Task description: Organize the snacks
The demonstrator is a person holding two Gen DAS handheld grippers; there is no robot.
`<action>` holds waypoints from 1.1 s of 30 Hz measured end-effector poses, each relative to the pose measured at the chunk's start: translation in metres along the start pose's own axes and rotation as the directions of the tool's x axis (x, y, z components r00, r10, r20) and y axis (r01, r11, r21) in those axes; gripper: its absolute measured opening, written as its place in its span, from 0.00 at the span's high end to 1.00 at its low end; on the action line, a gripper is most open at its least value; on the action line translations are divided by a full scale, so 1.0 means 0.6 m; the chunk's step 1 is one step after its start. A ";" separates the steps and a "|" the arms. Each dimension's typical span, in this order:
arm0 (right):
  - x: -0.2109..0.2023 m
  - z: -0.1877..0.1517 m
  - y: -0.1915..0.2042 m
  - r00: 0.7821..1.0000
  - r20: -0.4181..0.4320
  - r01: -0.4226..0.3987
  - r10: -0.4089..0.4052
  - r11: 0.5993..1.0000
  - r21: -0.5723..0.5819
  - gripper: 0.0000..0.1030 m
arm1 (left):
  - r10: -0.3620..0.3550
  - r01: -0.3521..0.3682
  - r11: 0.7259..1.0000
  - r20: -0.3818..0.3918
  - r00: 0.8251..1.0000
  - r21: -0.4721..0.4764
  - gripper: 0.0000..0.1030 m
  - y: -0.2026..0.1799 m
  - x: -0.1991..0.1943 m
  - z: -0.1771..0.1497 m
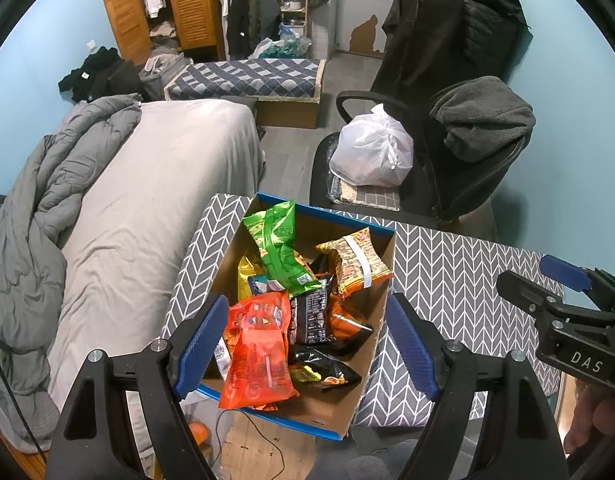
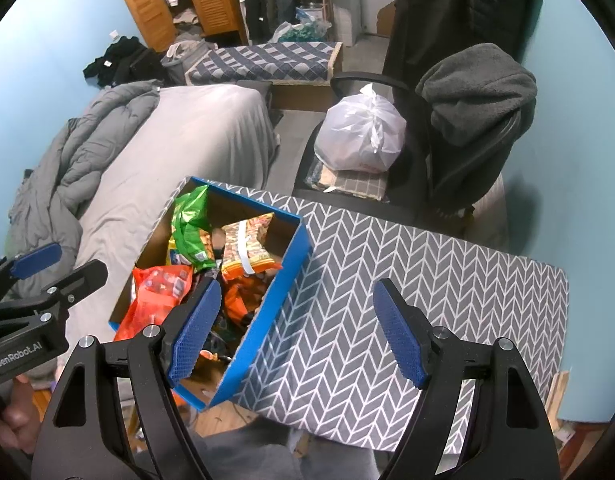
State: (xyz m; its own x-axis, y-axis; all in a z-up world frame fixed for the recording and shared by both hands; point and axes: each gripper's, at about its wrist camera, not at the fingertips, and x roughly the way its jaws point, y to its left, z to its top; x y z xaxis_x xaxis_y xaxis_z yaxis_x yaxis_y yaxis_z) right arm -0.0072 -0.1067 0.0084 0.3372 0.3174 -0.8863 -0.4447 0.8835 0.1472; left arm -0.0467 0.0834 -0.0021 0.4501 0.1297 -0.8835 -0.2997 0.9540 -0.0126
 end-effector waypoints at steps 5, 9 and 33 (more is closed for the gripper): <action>0.000 0.000 -0.001 1.000 0.000 0.000 0.000 1.000 -0.001 0.24 | 0.001 -0.001 1.000 -0.003 1.000 -0.011 0.20 -0.001 -0.001 0.000; 0.000 -0.001 -0.001 1.000 0.001 -0.002 0.002 1.000 -0.001 0.24 | 0.015 -0.015 1.000 -0.008 1.000 -0.026 0.20 -0.004 -0.002 0.000; 0.004 -0.005 -0.018 0.999 -0.019 -0.029 0.029 1.000 -0.008 0.24 | 0.055 -0.056 0.998 -0.031 0.998 -0.039 0.20 -0.037 0.003 0.003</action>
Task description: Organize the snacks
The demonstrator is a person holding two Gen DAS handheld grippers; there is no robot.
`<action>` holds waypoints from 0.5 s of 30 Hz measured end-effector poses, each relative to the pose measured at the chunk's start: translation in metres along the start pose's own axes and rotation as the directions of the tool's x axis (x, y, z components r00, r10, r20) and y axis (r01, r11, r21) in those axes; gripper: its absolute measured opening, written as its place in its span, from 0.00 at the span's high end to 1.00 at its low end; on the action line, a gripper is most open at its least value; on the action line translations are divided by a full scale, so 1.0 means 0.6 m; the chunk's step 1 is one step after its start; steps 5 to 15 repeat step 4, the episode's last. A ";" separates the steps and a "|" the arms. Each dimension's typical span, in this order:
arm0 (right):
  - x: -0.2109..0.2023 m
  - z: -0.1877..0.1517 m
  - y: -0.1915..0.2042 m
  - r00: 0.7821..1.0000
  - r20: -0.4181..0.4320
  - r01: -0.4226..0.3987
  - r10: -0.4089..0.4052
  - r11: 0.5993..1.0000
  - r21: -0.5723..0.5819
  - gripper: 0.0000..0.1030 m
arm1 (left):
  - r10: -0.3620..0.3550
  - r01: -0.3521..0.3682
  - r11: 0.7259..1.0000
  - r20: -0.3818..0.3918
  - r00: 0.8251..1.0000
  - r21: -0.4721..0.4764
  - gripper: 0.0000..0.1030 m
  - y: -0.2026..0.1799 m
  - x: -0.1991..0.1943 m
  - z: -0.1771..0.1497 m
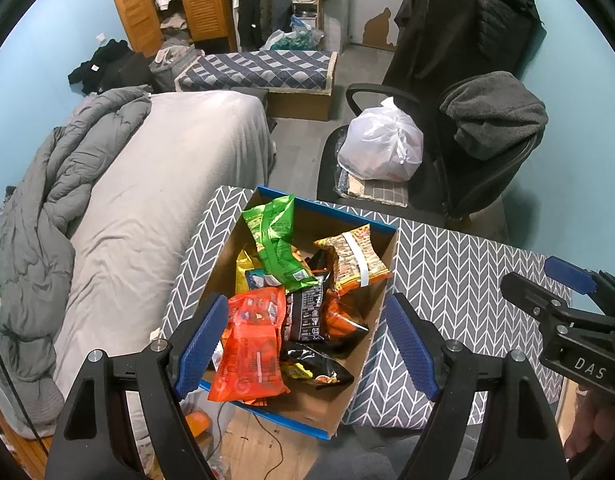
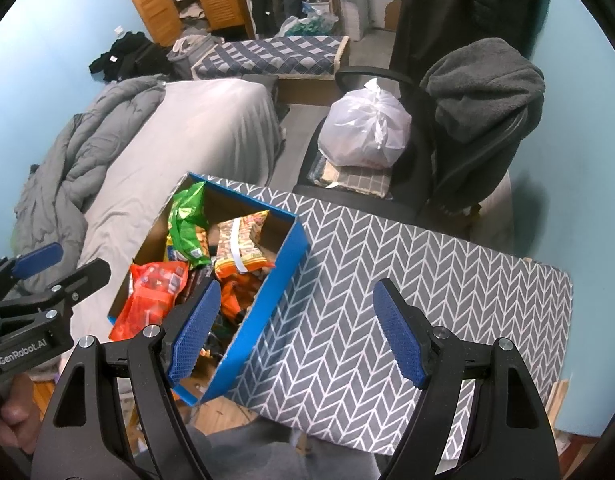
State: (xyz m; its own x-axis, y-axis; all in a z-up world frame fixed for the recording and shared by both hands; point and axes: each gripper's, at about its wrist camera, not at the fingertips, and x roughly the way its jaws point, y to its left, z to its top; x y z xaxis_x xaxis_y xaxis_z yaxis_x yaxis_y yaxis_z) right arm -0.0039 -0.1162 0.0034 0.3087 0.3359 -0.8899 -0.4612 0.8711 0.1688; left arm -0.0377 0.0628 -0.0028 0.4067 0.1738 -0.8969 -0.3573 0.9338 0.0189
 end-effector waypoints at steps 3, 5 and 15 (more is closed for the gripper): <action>0.001 0.004 -0.004 1.000 -0.001 -0.006 0.006 1.000 -0.007 0.24 | 0.009 -0.009 1.000 0.000 1.000 -0.011 0.20 -0.001 -0.002 0.000; 0.002 0.004 -0.004 1.000 -0.002 -0.009 0.009 1.000 -0.008 0.24 | 0.011 -0.011 1.000 -0.004 1.000 -0.015 0.20 -0.002 -0.001 0.000; 0.002 0.004 -0.004 1.000 -0.002 -0.009 0.009 1.000 -0.008 0.24 | 0.011 -0.011 1.000 -0.004 1.000 -0.015 0.20 -0.002 -0.001 0.000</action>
